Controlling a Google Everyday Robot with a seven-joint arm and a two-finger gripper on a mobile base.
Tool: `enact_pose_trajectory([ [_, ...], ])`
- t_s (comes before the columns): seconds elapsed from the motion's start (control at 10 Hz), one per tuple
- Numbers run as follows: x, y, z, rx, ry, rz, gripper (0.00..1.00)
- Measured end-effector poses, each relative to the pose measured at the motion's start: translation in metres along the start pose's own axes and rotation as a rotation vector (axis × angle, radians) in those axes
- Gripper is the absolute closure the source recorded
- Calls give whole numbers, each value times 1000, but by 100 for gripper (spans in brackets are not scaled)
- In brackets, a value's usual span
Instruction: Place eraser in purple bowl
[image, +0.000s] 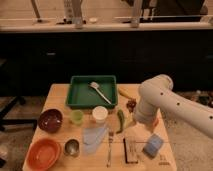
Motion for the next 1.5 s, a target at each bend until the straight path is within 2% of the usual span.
enact_pose_trajectory([
  [0.2, -4, -3, 11, 25, 44, -32, 20],
  [0.3, -3, -1, 16, 42, 82, -19, 20],
  [0.4, -1, -2, 18, 45, 93, -11, 20],
  [0.6, 4, 1, 29, 25, 109, 4, 20],
  [0.9, 12, 5, 45, -8, 104, 1, 20],
  [1.1, 13, 11, 56, -50, 103, -8, 20],
  [1.5, 11, 18, 76, -111, 86, -21, 20],
])
